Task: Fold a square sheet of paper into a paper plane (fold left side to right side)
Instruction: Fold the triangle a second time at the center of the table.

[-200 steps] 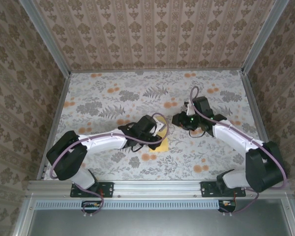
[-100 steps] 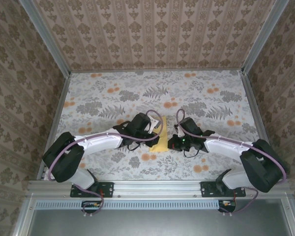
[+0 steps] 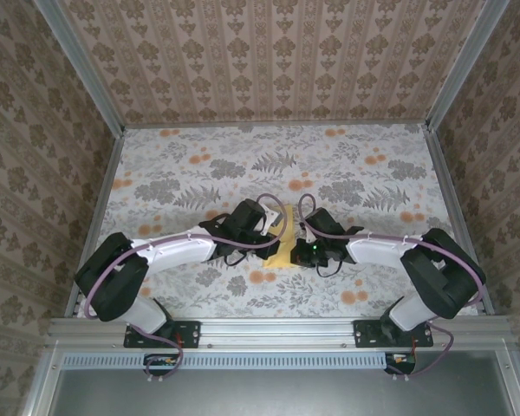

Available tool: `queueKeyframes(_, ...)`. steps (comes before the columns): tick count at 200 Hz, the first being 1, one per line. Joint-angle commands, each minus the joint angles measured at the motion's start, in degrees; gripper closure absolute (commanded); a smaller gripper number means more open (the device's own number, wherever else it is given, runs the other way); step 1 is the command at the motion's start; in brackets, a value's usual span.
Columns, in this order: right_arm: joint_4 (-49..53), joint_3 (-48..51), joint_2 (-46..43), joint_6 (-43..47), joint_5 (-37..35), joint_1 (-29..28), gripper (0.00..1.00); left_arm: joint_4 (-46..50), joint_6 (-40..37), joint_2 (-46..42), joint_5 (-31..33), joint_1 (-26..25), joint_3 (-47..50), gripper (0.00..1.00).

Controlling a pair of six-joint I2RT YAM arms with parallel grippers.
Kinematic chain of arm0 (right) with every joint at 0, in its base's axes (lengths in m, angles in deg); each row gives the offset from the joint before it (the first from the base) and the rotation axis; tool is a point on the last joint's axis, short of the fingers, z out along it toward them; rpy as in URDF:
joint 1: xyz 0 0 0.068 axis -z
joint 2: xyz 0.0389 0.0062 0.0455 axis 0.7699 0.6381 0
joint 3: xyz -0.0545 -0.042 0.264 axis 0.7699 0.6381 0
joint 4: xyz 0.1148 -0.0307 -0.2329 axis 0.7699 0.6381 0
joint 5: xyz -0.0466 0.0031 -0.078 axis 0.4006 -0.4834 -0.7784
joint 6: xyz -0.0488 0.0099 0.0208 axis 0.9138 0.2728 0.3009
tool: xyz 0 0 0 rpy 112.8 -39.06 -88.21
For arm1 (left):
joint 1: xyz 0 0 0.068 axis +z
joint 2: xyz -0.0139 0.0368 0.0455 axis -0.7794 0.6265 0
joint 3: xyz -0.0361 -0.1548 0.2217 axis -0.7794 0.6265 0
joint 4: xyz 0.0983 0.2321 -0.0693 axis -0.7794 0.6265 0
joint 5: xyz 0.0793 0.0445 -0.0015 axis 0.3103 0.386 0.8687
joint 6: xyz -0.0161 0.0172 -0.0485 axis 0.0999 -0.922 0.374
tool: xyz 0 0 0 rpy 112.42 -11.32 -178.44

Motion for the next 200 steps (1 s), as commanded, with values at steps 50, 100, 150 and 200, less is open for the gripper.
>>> queueKeyframes(50, 7.3, -1.7, 2.4, 0.8, -3.6, -0.5, 1.00, 1.8, 0.0, -0.8, 1.4, 1.3, 0.6, 1.00)
queueKeyframes(100, 8.0, -1.9, 3.0, 1.2, -3.8, -0.5, 1.00, 2.8, -1.1, 0.9, 2.2, 2.2, 0.2, 1.00)
queueKeyframes(150, 8.3, -2.2, 3.3, 1.5, -3.4, -0.5, 1.00, 2.9, -2.5, 3.8, 2.2, 3.5, -0.7, 1.00)
queueKeyframes(200, 8.3, -2.2, 3.5, 1.7, -3.0, -0.5, 1.00, 2.5, -3.4, 5.8, 1.5, 5.1, -1.8, 1.00)
